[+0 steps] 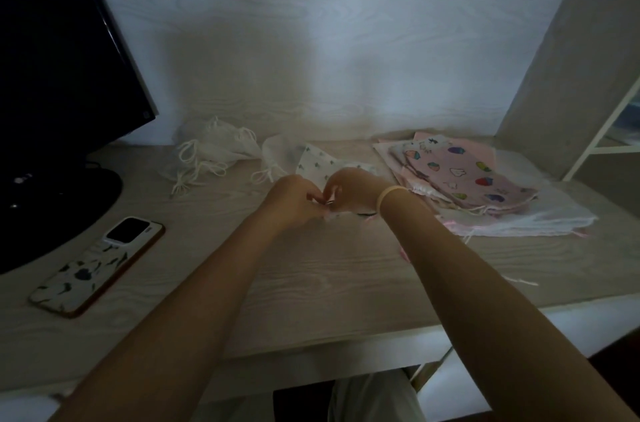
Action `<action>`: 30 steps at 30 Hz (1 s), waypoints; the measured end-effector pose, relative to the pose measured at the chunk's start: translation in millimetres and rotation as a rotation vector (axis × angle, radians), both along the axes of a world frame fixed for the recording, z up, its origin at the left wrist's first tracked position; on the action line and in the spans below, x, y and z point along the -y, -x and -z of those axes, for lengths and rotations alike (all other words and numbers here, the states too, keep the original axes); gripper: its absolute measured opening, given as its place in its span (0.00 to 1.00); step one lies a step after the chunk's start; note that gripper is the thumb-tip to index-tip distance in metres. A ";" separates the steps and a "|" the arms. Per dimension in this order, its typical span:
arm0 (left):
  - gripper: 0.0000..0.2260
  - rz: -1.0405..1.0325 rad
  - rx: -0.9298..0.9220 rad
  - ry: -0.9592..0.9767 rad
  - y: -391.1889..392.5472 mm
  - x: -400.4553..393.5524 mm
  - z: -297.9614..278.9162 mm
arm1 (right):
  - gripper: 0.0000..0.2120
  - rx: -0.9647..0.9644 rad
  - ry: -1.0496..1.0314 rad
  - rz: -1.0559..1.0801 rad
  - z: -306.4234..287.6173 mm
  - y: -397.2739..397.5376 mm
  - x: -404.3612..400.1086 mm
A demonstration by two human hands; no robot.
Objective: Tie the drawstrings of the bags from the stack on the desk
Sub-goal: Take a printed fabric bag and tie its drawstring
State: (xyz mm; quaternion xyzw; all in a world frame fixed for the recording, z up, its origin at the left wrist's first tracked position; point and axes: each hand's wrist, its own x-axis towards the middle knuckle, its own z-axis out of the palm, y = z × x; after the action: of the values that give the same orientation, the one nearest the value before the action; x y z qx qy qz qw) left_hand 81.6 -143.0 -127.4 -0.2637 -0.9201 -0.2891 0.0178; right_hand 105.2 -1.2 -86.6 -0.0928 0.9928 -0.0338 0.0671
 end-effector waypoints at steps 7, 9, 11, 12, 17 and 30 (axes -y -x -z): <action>0.11 -0.027 -0.027 0.048 -2.3 -3.3 -2.6 | 0.10 0.015 0.324 0.100 -19.2 -3.5 -9.0; 0.19 -0.071 -0.031 0.007 -5.3 -6.9 -5.5 | 0.08 0.019 0.628 0.172 -26.0 -6.2 -11.1; 0.20 -0.105 -0.067 -0.015 -5.6 -10.6 -7.0 | 0.09 -0.075 0.828 0.197 -26.2 -5.7 -11.4; 0.21 -0.118 -0.084 -0.020 -5.2 -12.1 -8.1 | 0.08 -0.169 0.963 0.225 -24.5 -4.3 -11.0; 0.21 -0.154 -0.023 -0.089 -3.6 -11.9 -10.8 | 0.15 -0.601 1.054 0.434 -16.8 -1.7 -32.5; 0.14 -0.107 0.074 -0.335 -7.2 -29.2 -18.8 | 0.09 -0.099 0.030 0.082 5.3 -13.7 -25.6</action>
State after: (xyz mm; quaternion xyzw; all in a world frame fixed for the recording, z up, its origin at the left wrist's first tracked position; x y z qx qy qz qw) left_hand 88.8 -113.8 -108.7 -0.1971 -0.8719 -0.4463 0.0430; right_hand 119.0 24.3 -91.9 -0.0547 0.9973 -0.0469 0.0153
